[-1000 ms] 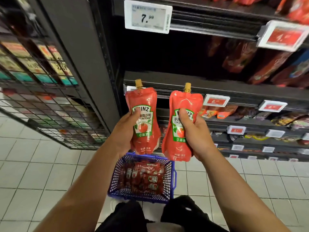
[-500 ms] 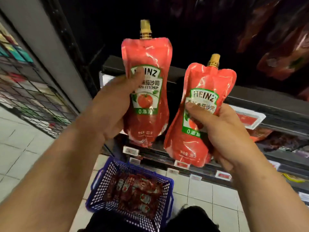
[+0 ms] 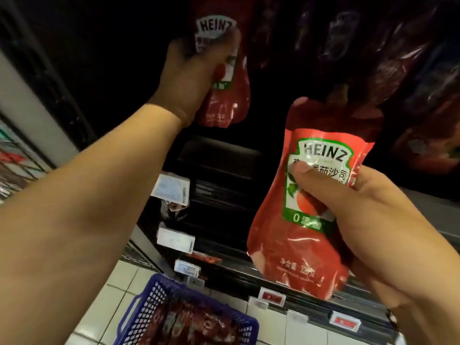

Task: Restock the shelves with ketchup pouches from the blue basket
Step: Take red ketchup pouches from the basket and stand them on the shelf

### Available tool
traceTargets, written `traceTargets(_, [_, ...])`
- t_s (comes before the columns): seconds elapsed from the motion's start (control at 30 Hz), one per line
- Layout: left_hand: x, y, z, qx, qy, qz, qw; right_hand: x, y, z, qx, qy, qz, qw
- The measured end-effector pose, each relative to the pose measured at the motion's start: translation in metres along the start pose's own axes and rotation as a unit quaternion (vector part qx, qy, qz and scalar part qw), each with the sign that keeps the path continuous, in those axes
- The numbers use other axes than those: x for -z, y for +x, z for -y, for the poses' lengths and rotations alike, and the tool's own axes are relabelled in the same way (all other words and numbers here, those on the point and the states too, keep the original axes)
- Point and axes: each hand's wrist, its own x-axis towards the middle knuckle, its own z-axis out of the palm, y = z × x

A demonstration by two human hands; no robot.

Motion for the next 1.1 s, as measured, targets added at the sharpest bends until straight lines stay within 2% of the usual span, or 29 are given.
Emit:
traceTargets(0.23, [0.004, 0.002, 0.019, -0.133, 0.155, 0.026, 0.979, -0.002, 0.023, 0.013, -0.027, 0.027, 0.0, 0.999])
traceTargets(0.3, [0.004, 0.006, 0.022, -0.122, 0.155, 0.035, 0.98, -0.003, 0.033, 0.02, -0.024, 0.016, -0.026, 0.999])
traceTargets(0.43, [0.006, 0.006, 0.028, -0.099, 0.137, -0.002, 0.986, -0.004, 0.064, 0.031, 0.035, 0.012, -0.104, 0.994])
traceTargets(0.53, [0.007, 0.003, 0.027, -0.107, 0.14, -0.035, 0.984, -0.004, 0.096, 0.043, 0.085, -0.019, -0.103, 0.991])
traceTargets(0.7, [0.007, 0.003, 0.025, -0.115, 0.185, -0.084, 0.972, -0.005, 0.143, 0.062, 0.114, -0.087, -0.105, 0.984])
traceTargets(0.83, [0.007, 0.004, 0.025, -0.102, 0.239, -0.102, 0.96, -0.014, 0.175, 0.069, 0.173, -0.162, -0.14, 0.961])
traceTargets(1.0, [0.008, 0.008, 0.025, -0.1, 0.317, -0.109, 0.937, -0.021, 0.212, 0.068, 0.219, -0.272, -0.204, 0.914])
traceTargets(1.1, [0.006, 0.009, 0.028, -0.088, 0.339, -0.13, 0.927, -0.022, 0.224, 0.049, 0.265, -0.244, -0.209, 0.909])
